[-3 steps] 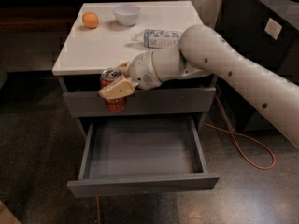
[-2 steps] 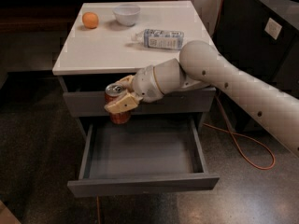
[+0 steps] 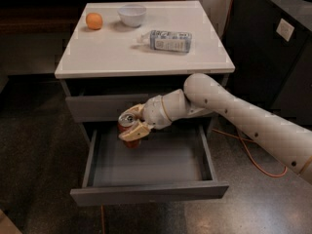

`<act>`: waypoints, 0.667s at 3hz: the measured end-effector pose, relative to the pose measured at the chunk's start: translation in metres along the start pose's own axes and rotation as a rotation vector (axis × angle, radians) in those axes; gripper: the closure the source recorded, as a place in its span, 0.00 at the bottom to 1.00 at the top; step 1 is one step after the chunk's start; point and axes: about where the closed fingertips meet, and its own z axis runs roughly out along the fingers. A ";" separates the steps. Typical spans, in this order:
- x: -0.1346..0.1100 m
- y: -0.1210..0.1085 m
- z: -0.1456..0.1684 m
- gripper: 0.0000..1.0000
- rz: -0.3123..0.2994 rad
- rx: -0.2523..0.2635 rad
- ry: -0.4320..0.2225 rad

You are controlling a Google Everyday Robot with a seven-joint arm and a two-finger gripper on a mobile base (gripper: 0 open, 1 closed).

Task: Place coke can into middle drawer

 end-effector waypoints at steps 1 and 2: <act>0.000 0.000 0.000 1.00 0.000 0.000 0.000; 0.038 0.001 0.021 1.00 0.026 -0.009 0.068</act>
Offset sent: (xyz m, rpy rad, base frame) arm 0.0003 -0.0052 -0.0874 -0.1447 0.0715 -0.0339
